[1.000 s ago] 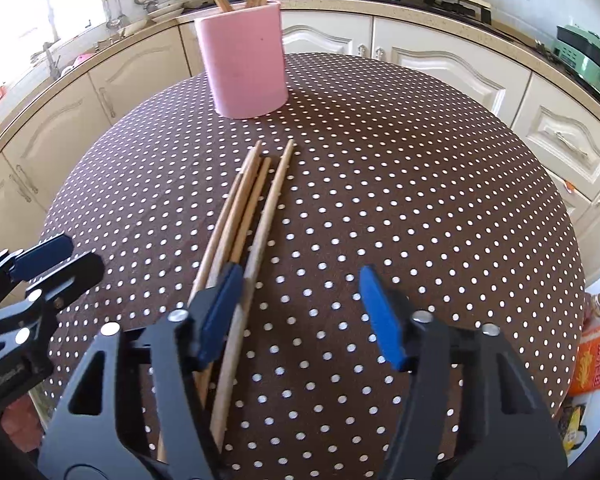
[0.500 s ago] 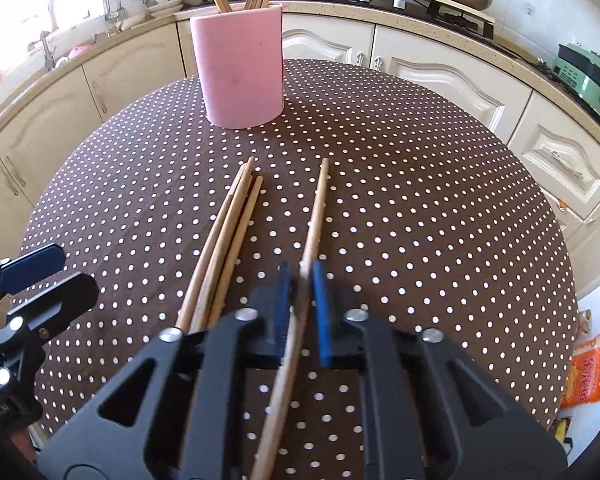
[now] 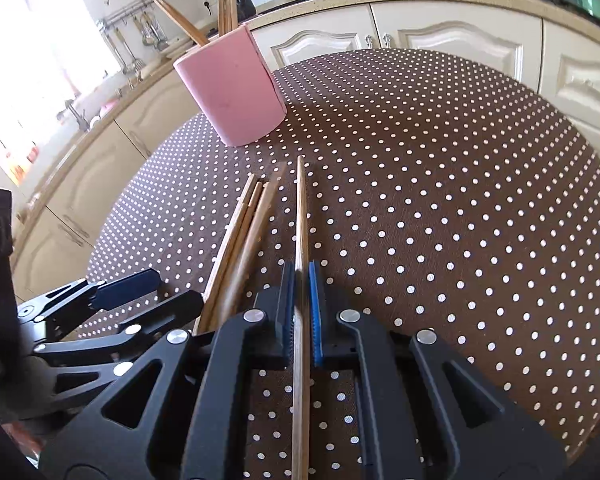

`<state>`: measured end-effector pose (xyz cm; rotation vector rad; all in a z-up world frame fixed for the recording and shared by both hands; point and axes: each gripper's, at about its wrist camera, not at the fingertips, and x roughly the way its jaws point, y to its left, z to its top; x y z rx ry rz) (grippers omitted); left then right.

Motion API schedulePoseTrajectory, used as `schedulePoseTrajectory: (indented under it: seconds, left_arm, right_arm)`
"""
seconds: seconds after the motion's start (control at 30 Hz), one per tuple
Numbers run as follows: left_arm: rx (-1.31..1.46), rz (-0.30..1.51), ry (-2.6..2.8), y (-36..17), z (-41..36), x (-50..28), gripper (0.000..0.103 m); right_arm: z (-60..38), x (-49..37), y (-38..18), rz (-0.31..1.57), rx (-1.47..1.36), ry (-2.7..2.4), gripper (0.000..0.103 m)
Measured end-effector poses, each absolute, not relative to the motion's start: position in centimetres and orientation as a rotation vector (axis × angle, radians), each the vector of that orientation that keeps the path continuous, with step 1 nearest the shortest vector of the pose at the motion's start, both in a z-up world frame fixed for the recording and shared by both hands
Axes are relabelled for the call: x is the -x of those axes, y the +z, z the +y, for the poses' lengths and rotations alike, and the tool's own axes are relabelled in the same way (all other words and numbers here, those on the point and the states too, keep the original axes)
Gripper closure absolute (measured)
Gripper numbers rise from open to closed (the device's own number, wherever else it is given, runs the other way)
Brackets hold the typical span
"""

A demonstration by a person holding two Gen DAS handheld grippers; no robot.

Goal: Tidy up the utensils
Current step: 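Close the right gripper on one chopstick while the left gripper closes on another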

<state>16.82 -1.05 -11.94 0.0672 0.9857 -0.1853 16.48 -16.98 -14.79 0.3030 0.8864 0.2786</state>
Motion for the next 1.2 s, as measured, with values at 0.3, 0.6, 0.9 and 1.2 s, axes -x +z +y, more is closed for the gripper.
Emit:
schedulePoseTrajectory:
  seconds: [0.3,0.6,0.9,1.2]
  left_arm:
    - [-0.099,1.04,-0.167,-12.2,-3.3,-18.3,0.045]
    - [-0.095,1.047,-0.197,-11.9,-3.1,-18.6,0.045]
    - [-0.18,1.021,-0.146,-12.1,-5.5,-17.8,0.044]
    - [-0.094,1.088,-0.14,-12.4,-5.7,-19.9,0.043]
  right_arm:
    - [-18.4,-16.4,-14.9,0.888,-0.355,0.309,0.095]
    - [-18.4,-16.1,-14.8,0.889,-0.369,0.314,0.095]
    - [-18.2,-16.0,-14.7,0.889,-0.364,0.311,0.095]
    - [-18.1,-16.1,-14.8,0.889,-0.37,0.315,0.095]
